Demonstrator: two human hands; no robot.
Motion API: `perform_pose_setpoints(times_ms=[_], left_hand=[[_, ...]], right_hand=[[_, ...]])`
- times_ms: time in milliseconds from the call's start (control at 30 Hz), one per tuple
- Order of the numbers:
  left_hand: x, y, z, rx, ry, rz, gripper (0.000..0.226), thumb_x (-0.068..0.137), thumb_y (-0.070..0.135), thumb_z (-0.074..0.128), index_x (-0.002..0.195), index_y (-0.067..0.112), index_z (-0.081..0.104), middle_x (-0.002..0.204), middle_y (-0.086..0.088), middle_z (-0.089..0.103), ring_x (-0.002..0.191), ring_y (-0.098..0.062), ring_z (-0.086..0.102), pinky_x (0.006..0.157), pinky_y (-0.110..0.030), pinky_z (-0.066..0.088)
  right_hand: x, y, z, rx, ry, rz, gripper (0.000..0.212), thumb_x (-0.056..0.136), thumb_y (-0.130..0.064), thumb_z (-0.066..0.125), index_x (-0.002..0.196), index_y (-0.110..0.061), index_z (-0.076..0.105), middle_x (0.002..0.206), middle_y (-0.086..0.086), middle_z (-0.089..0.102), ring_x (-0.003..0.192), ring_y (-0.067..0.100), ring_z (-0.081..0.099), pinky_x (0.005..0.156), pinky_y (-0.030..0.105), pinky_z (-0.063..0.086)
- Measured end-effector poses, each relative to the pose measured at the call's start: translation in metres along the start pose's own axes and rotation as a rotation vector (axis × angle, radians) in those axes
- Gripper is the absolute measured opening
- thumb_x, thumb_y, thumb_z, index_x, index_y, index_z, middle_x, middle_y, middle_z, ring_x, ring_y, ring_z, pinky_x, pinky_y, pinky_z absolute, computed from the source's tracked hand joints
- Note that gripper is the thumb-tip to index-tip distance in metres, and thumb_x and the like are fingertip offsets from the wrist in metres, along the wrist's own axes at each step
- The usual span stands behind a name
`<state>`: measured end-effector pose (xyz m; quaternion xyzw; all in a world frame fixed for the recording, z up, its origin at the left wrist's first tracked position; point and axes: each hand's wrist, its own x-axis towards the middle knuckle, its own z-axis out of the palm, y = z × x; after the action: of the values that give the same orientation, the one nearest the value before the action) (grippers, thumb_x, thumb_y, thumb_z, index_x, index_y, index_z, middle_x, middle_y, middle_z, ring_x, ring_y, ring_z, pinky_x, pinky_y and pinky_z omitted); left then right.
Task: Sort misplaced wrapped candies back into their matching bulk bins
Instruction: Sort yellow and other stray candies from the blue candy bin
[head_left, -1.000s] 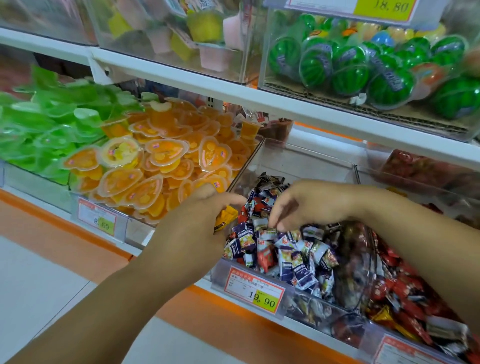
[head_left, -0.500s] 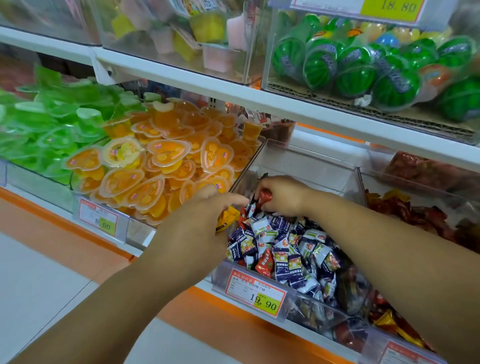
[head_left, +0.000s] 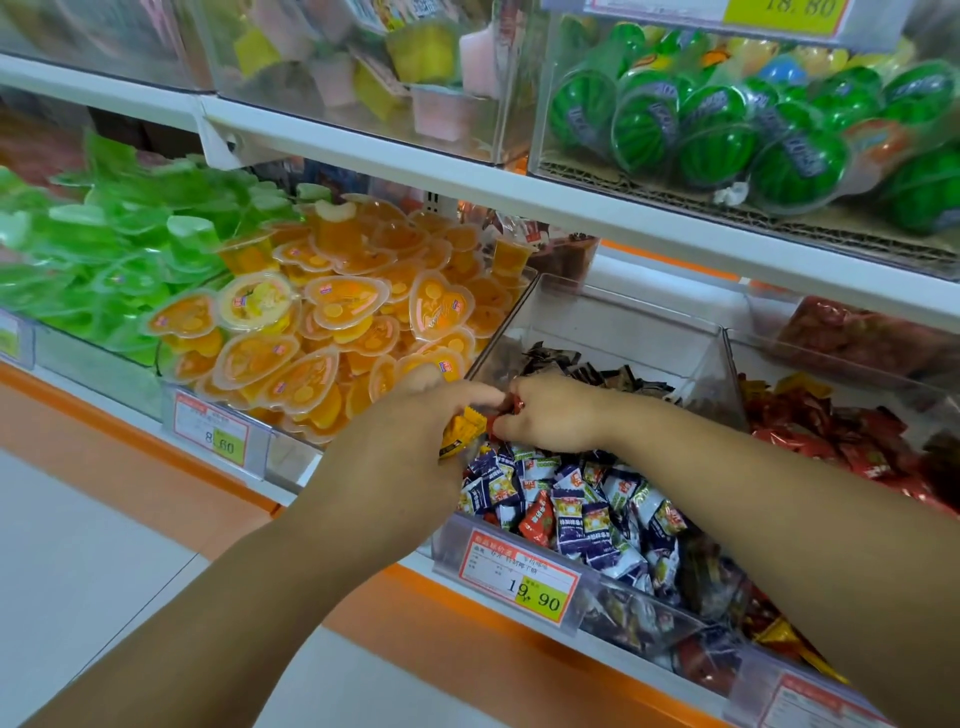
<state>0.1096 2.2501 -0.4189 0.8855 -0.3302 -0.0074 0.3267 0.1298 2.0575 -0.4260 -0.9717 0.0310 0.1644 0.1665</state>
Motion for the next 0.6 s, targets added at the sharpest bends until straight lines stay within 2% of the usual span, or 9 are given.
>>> perform_pose_setpoints(times_ms=[67,133,200,267,367,433,500,533,600], left_hand=[[0.000,0.000,0.000,0.010,0.004,0.001,0.051,0.090,0.012,0.060,0.127,0.046,0.049,0.089,0.017,0.036,0.067,-0.011,0.046,0.055,-0.029,0.038],[0.002,0.000,0.001,0.011,0.005,-0.003,0.052,0.090,0.012,0.060,0.128,0.046,0.048,0.088,0.018,0.035,0.067,-0.010,0.045,0.053,-0.025,0.035],[0.002,0.001,0.000,0.015,0.006,-0.003,0.052,0.090,0.013,0.060,0.127,0.047,0.048,0.088,0.018,0.035,0.065,-0.010,0.045,0.052,-0.024,0.034],[0.001,0.002,-0.001,0.007,0.000,0.001,0.048,0.091,0.015,0.059,0.125,0.048,0.049,0.088,0.015,0.036,0.063,-0.012,0.044,0.053,-0.026,0.035],[0.000,0.002,-0.001,0.012,-0.002,0.000,0.049,0.091,0.015,0.058,0.127,0.047,0.048,0.087,0.014,0.035,0.064,-0.012,0.044,0.056,-0.030,0.038],[0.001,0.001,0.000,0.020,0.010,0.003,0.051,0.091,0.015,0.059,0.129,0.047,0.047,0.086,0.016,0.035,0.066,-0.011,0.044,0.056,-0.028,0.038],[0.001,0.001,0.001,0.016,0.011,0.007,0.050,0.091,0.016,0.060,0.129,0.046,0.047,0.086,0.016,0.034,0.067,-0.011,0.045,0.057,-0.029,0.039],[0.001,0.001,0.001,0.014,0.012,0.007,0.049,0.091,0.016,0.060,0.127,0.047,0.048,0.086,0.016,0.035,0.067,-0.011,0.046,0.056,-0.029,0.038],[0.001,0.000,0.001,0.013,0.016,0.002,0.050,0.090,0.014,0.060,0.125,0.048,0.049,0.087,0.017,0.036,0.068,-0.009,0.045,0.053,-0.026,0.036]], right_hand=[[0.001,0.001,0.005,0.002,0.021,-0.023,0.024,0.090,-0.040,0.062,0.095,-0.017,0.055,0.082,-0.001,0.055,0.073,0.014,0.052,0.062,0.027,0.039],[0.005,0.004,0.010,-0.038,0.080,-0.035,0.033,0.087,-0.040,0.067,0.107,-0.015,0.058,0.090,-0.002,0.057,0.084,0.017,0.055,0.069,0.028,0.040],[0.007,0.007,0.011,0.002,0.103,-0.054,0.025,0.086,-0.036,0.069,0.097,-0.015,0.060,0.083,-0.004,0.056,0.082,0.016,0.055,0.065,0.028,0.040],[0.004,0.008,0.005,0.086,0.096,-0.080,0.019,0.087,-0.033,0.069,0.088,-0.016,0.059,0.076,-0.007,0.053,0.071,0.011,0.051,0.060,0.023,0.038],[-0.004,0.013,-0.006,0.198,0.144,-0.078,0.016,0.089,-0.032,0.066,0.086,-0.018,0.060,0.074,-0.007,0.057,0.062,0.007,0.050,0.057,0.021,0.039],[-0.008,0.016,-0.010,0.272,0.173,-0.058,0.015,0.088,-0.030,0.067,0.088,-0.016,0.061,0.075,-0.005,0.061,0.060,0.008,0.053,0.056,0.023,0.044],[-0.009,0.016,-0.008,0.283,0.145,-0.045,0.018,0.086,-0.028,0.070,0.096,-0.014,0.064,0.079,-0.005,0.063,0.061,0.007,0.057,0.053,0.019,0.045],[-0.008,0.014,-0.004,0.247,0.119,-0.038,0.022,0.085,-0.029,0.071,0.101,-0.015,0.064,0.081,-0.006,0.063,0.063,0.006,0.058,0.053,0.016,0.044],[-0.003,0.008,0.004,0.097,0.093,-0.032,0.029,0.084,-0.033,0.072,0.106,-0.015,0.066,0.084,-0.005,0.061,0.070,0.007,0.056,0.058,0.019,0.040]])
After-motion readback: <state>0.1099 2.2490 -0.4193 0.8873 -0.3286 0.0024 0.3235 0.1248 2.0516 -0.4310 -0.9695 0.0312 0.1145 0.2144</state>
